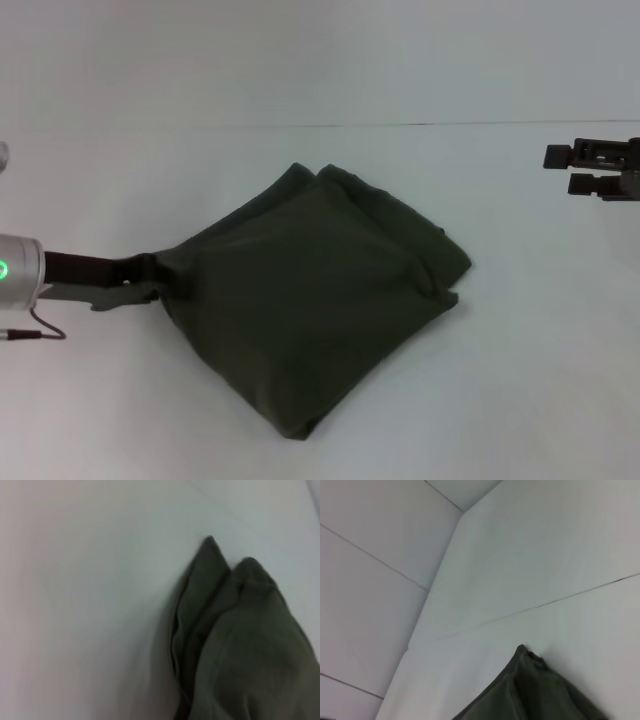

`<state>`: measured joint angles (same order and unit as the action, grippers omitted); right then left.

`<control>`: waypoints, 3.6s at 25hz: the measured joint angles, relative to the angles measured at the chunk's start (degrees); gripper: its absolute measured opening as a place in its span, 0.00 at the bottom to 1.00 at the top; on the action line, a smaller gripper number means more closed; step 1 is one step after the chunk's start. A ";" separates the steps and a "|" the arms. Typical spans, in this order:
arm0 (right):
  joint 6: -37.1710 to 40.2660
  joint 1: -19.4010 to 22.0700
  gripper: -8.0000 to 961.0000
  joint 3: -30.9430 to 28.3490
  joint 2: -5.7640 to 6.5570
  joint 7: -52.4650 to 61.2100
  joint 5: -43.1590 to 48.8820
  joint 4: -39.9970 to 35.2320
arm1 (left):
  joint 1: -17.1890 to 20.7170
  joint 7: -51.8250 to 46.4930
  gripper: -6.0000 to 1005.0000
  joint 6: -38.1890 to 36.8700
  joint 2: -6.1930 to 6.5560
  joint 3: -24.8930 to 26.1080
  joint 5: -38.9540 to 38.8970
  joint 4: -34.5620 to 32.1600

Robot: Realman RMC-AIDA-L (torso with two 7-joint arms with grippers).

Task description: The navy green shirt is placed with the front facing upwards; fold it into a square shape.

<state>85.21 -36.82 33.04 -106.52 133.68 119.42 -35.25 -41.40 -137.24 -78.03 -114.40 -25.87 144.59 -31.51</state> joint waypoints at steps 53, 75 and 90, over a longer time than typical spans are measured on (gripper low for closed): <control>-0.51 0.34 0.95 0.49 -3.28 -4.94 -0.27 0.06 | 8.58 9.10 0.60 12.47 -6.61 -6.02 -25.34 -13.05; 6.80 14.81 0.95 1.05 -13.01 -68.56 -2.43 9.24 | 26.58 72.96 0.79 -29.31 -10.24 7.33 -16.75 -12.17; 3.72 18.47 0.95 -0.08 -13.27 -84.42 -1.44 16.71 | 27.82 79.98 0.79 -24.72 -10.31 8.94 -14.26 -8.23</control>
<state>88.93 -18.35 32.96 -119.79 49.26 117.98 -18.54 -13.58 -57.26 -102.76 -124.71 -16.93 130.33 -39.73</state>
